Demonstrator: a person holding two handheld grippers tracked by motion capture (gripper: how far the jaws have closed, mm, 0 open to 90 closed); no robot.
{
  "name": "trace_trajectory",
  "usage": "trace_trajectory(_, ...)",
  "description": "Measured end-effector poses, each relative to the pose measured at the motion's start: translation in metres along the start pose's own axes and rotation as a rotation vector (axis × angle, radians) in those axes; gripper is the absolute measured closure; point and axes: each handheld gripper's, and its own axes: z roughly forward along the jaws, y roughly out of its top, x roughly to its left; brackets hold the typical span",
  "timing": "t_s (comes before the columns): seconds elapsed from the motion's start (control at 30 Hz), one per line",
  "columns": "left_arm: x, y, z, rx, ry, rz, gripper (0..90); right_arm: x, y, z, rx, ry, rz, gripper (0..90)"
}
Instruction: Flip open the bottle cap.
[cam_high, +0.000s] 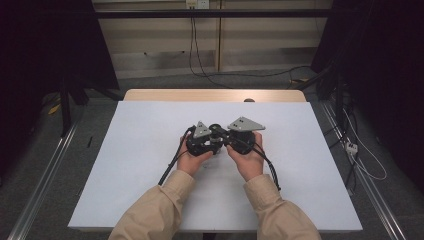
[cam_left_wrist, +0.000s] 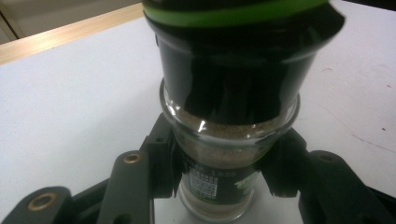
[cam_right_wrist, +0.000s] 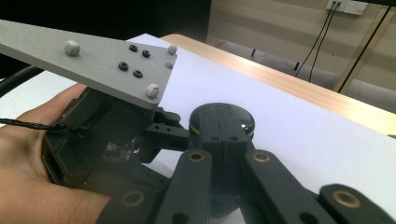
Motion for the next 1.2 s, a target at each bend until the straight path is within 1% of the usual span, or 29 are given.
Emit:
trace_trajectory(0.1,0.000,0.000,0.000,0.002,0.000,0.000,53.4,0.000,-0.001,0.000,0.006,-0.005,-0.003,90.0)
trace_trajectory(0.37,0.000,0.000,0.000,0.005,0.000,-0.001,53.4,-0.003,-0.018,-0.001,0.043,-0.001,0.012,90.0)
trace_trajectory(0.43,-0.001,0.000,0.000,0.005,0.000,0.001,53.4,-0.004,-0.020,0.000,0.039,-0.004,0.020,90.0)
trace_trajectory(0.57,0.000,0.000,0.000,0.009,0.001,0.006,53.4,-0.004,-0.018,0.001,0.030,-0.003,0.024,90.0)
trace_trajectory(0.63,0.000,0.000,0.000,0.006,-0.001,0.000,53.4,-0.004,-0.015,0.000,0.023,-0.004,0.025,90.0)
trace_trajectory(0.7,0.000,0.000,0.000,0.009,0.001,0.006,53.4,-0.004,-0.013,0.000,0.025,-0.005,0.020,90.0)
trace_trajectory(0.73,-0.001,0.000,0.000,0.005,0.000,-0.001,53.4,-0.004,-0.012,0.001,0.024,-0.003,0.019,90.0)
trace_trajectory(0.8,0.000,0.000,0.000,0.008,0.001,0.006,53.4,-0.004,-0.011,0.001,0.024,-0.005,0.017,90.0)
trace_trajectory(0.93,0.000,0.000,0.000,0.004,0.000,-0.002,53.3,-0.004,-0.009,0.002,0.025,-0.005,0.016,90.0)
trace_trajectory(1.17,0.000,0.000,0.000,0.009,0.000,0.003,53.4,-0.005,-0.007,0.002,0.019,-0.002,0.018,90.0)
trace_trajectory(1.2,0.000,0.000,0.000,0.003,-0.001,-0.001,53.4,-0.005,-0.007,0.002,0.018,-0.001,0.019,90.0)
